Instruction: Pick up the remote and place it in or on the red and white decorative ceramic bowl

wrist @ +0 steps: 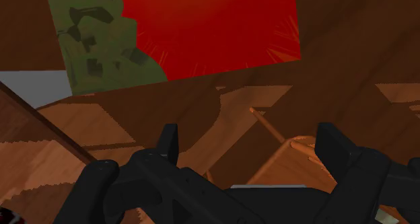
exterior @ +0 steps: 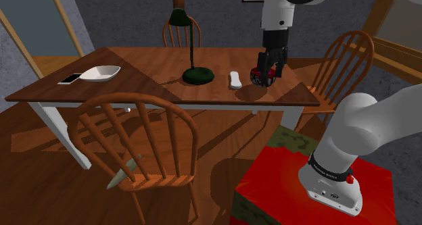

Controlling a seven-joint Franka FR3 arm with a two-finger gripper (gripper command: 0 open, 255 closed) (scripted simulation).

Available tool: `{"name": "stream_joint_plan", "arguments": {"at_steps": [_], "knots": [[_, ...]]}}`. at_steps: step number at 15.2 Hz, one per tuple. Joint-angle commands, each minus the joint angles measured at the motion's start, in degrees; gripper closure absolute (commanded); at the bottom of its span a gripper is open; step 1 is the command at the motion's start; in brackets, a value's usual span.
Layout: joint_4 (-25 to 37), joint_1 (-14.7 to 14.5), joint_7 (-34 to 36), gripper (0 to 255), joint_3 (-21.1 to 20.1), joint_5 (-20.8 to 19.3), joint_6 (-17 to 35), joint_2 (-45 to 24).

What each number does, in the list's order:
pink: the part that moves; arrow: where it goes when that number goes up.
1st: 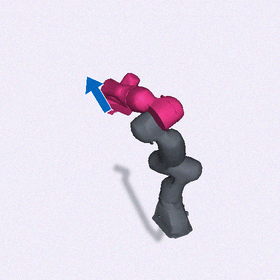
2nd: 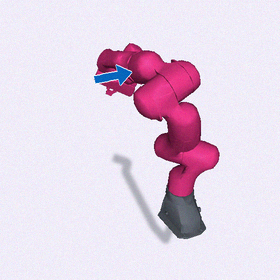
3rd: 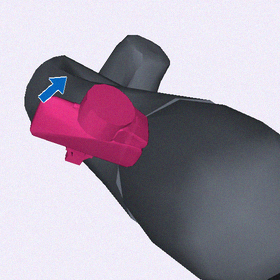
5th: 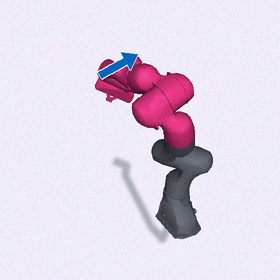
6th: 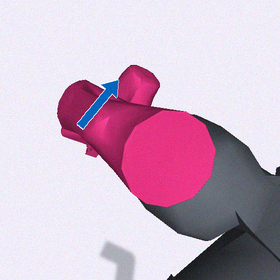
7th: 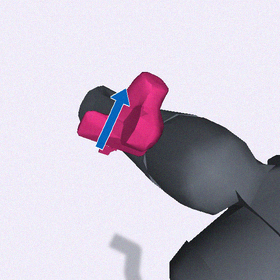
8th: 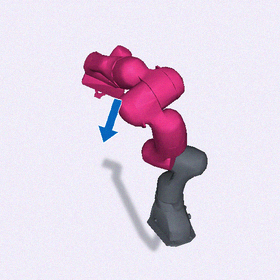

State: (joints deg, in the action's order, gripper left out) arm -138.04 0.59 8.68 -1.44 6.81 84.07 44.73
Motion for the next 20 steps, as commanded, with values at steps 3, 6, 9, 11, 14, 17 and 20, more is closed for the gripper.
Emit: {"name": "stream_joint_plan", "arguments": {"at_steps": [3,6,9,11,14,17,20], "knots": [[0.22,1.05,0.46,0,0.38,-0.60,3.43,-3.23],[1.03,2.56,1.24,0,1.04,-1.45,8.33,-8.30],[2.40,4.00,2.08,0,1.77,-2.23,12.88,-13.57],[3.62,4.94,2.66,0,2.29,-2.69,15.68,-17.15],[5.88,6.25,3.57,0,3.16,-3.31,19.53,-22.57],[8.64,7.46,4.47,0,4.13,-3.79,22.92,-28.02],[11.85,8.62,5.33,0,5.15,-4.09,25.83,-33.45]]}}
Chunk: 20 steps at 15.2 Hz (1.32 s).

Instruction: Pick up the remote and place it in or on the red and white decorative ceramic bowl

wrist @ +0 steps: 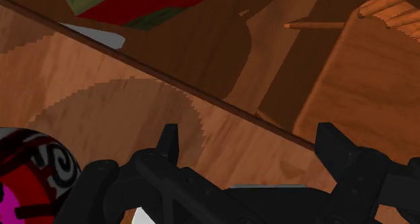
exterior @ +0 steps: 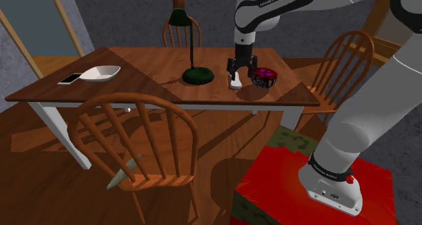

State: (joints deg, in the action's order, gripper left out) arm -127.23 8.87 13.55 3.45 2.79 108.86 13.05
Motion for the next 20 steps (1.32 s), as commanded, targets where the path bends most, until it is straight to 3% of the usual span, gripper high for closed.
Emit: {"name": "stream_joint_plan", "arguments": {"at_steps": [1,11,20], "knots": [[2.21,0.71,0.73,0,0.63,-0.14,1.90,-3.58],[16.54,4.45,3.05,0,4.29,0.70,7.70,-21.43],[33.82,8.82,4.85,0,7.04,3.37,8.53,-37.66]]}}
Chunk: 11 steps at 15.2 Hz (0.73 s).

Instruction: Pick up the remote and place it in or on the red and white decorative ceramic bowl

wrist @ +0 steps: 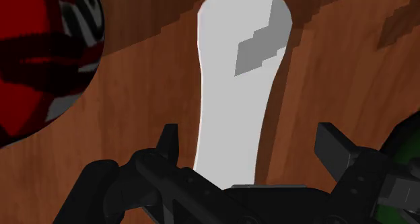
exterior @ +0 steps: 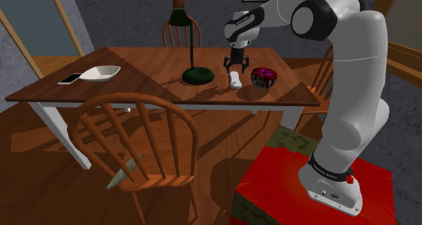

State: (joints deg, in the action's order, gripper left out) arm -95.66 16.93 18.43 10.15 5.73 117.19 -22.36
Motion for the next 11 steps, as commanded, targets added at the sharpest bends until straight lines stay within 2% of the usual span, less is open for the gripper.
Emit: {"name": "stream_joint_plan", "arguments": {"at_steps": [1,8,11], "knots": [[2.74,0.89,0.03,0,0.38,0.51,0.17,-2.67],[0.27,0.98,-0.35,0,0.06,1.10,4.95,-5.01],[0.27,0.98,-0.35,0,0.06,1.10,4.95,-5.01]]}}
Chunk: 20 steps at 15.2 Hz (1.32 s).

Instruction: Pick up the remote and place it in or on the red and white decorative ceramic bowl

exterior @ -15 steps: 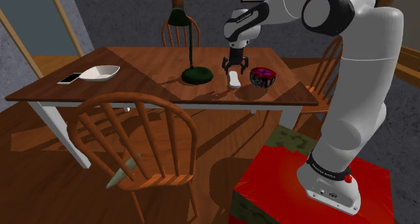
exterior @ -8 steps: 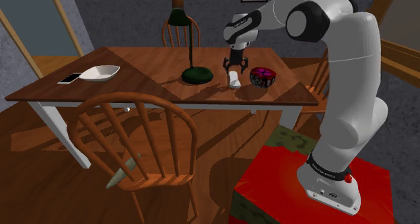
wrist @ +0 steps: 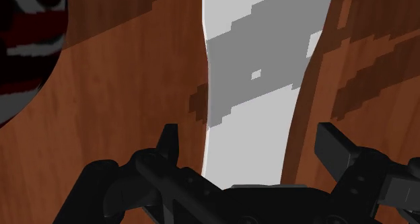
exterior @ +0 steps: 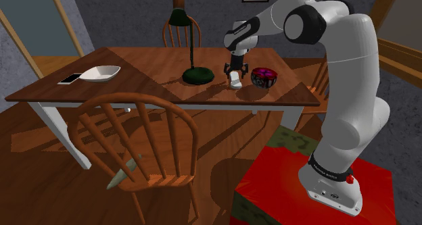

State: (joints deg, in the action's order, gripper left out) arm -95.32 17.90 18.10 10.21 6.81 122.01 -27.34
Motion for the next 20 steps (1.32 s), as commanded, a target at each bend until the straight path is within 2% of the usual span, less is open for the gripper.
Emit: {"name": "stream_joint_plan", "arguments": {"at_steps": [1,5,6,15,20], "knots": [[-0.07,0.01,-0.02,0,0.00,0.01,0.12,-0.03],[-0.06,0.01,-0.02,0,0.00,0.01,0.11,-0.03],[-0.06,0.01,-0.02,255,0.00,0.01,0.11,-0.03],[-0.07,0.01,-0.02,255,0.00,0.01,0.12,-0.03],[1.46,-0.09,0.29,255,0.20,-0.40,-3.00,1.59]]}}
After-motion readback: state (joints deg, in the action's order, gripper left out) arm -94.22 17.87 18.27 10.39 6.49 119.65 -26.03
